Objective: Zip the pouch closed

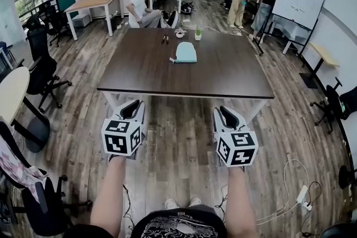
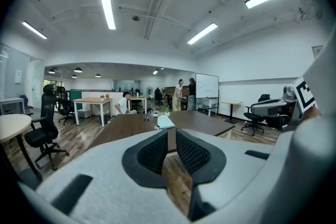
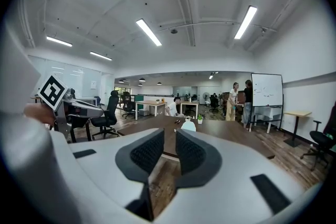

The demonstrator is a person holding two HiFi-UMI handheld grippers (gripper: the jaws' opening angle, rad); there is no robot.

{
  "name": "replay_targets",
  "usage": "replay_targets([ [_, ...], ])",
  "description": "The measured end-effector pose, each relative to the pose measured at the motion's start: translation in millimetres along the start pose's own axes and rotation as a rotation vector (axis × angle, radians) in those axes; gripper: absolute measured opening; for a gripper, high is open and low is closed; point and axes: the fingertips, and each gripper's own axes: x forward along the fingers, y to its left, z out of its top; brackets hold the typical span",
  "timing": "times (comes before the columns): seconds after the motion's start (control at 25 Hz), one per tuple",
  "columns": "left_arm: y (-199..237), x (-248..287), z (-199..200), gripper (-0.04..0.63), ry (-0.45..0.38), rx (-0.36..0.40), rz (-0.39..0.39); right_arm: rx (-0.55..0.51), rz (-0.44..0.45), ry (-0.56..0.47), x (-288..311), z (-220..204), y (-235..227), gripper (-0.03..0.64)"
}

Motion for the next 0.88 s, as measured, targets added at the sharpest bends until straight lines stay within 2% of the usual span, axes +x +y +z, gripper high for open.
replay_targets([
  [0.08, 3.7, 2.5, -2.1, 0.036, 0.003, -0.014, -0.004, 0.002, -0.003, -0.001, 2.6, 0.3, 0.5, 0.072],
  [0.16, 4.5, 5.4, -3.2, 0.081, 0.009, -0.019, -0.007, 0.005, -0.002, -0.001, 4.4, 1.4, -0.6, 0.083],
  [0.44, 5.1, 16.3, -4.0, 0.129, 0.02, -0.049, -0.011, 0.02, 0.015, 0.001, 12.2, 2.4, -3.6, 0.143],
  [0.68, 9.8, 31.3, -1.5, 0.165, 0.02, -0.044, -0.001, 0.039, 0.035, -0.004, 28.2, 2.5, -9.6, 0.2],
  [0.88, 11.3, 52.7, -0.2, 0.223, 0.023, -0.074, -0.007, 0.047, 0.054, 0.002, 46.4, -0.1, -19.2, 0.255],
])
